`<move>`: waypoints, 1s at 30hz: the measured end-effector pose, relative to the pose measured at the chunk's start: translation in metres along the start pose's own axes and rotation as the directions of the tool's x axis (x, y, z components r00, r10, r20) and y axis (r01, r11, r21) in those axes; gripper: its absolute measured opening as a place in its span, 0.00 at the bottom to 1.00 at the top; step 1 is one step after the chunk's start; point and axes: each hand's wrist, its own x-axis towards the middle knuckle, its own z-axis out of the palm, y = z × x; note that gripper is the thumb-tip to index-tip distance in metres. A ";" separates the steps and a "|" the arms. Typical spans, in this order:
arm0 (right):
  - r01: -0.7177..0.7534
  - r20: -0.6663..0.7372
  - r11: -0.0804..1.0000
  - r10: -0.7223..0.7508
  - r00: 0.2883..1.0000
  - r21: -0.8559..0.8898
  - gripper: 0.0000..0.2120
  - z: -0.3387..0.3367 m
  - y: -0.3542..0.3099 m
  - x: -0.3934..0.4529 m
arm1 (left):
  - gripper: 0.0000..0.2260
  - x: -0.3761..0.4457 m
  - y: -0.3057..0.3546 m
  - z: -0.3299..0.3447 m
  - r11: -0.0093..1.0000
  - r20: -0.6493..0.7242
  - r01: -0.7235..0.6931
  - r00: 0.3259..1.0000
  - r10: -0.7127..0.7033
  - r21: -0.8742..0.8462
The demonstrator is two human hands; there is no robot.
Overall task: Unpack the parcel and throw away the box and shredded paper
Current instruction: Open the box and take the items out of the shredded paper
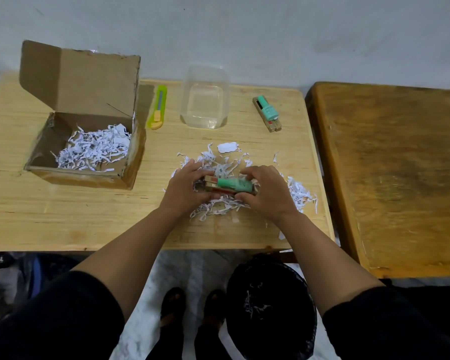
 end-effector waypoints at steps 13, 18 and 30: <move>-0.022 -0.115 0.998 0.028 0.993 0.056 0.19 -0.009 0.001 0.005 | 0.27 0.001 -0.002 0.001 1.000 0.015 0.003 1.000 -0.003 0.000; -0.194 -0.225 0.944 0.257 0.940 0.265 0.20 -0.029 -0.009 0.023 | 0.30 0.000 -0.003 0.000 1.000 0.003 -0.010 1.000 0.010 -0.017; -0.302 -0.403 0.887 0.434 0.806 0.350 0.21 -0.019 0.012 0.093 | 0.42 0.002 -0.014 0.010 0.996 -0.041 -0.044 0.998 0.048 0.081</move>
